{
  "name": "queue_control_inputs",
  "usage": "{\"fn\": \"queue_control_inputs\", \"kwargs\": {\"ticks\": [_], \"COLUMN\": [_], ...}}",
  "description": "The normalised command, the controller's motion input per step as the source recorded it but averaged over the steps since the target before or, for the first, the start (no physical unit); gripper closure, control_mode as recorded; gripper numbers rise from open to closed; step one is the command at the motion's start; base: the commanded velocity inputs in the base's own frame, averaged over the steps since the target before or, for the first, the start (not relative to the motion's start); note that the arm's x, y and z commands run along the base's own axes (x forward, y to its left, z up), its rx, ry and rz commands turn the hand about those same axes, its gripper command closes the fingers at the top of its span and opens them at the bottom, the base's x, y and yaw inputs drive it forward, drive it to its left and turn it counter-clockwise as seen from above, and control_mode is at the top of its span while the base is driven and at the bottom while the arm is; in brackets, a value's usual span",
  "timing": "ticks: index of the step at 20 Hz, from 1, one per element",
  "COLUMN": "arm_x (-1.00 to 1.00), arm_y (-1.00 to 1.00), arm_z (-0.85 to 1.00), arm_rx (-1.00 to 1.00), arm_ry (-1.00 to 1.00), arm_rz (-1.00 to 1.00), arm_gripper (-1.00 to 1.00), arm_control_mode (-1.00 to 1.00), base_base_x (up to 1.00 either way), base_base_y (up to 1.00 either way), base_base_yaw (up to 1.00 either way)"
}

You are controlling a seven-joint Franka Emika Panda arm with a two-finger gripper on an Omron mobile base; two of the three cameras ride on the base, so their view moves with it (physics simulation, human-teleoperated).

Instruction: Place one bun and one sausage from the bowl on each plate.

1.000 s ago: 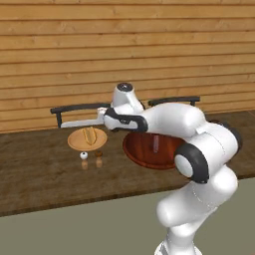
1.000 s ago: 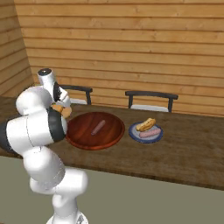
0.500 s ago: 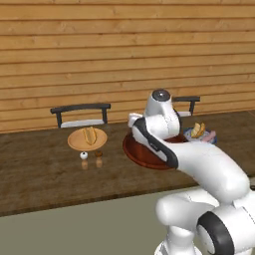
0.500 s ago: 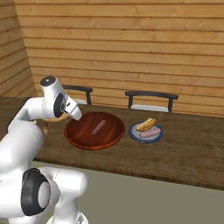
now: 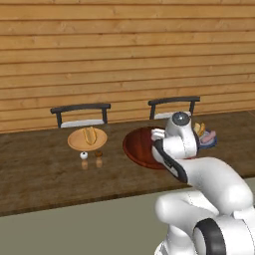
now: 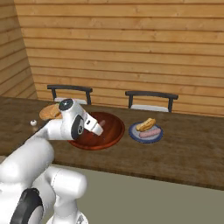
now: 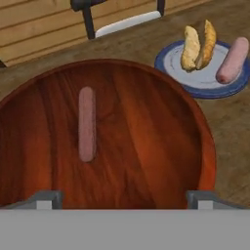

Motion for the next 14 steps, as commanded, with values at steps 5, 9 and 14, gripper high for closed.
{"fn": "queue_control_inputs", "kwargs": {"ticks": [5,9,14], "arm_x": [1.00,0.63,0.03], "arm_y": [0.09,0.27,-0.26], "arm_z": [0.03,0.04,-0.63], "arm_rx": [0.02,-0.06,0.13], "arm_ry": [0.35,0.35,0.01], "arm_rz": [0.04,0.00,0.00], "arm_gripper": [-1.00,-1.00,-1.00], "arm_control_mode": [-1.00,-1.00,-1.00], "base_base_x": [0.00,0.00,0.00], "base_base_y": [0.00,0.00,0.00], "base_base_yaw": [0.00,0.00,0.00]}}
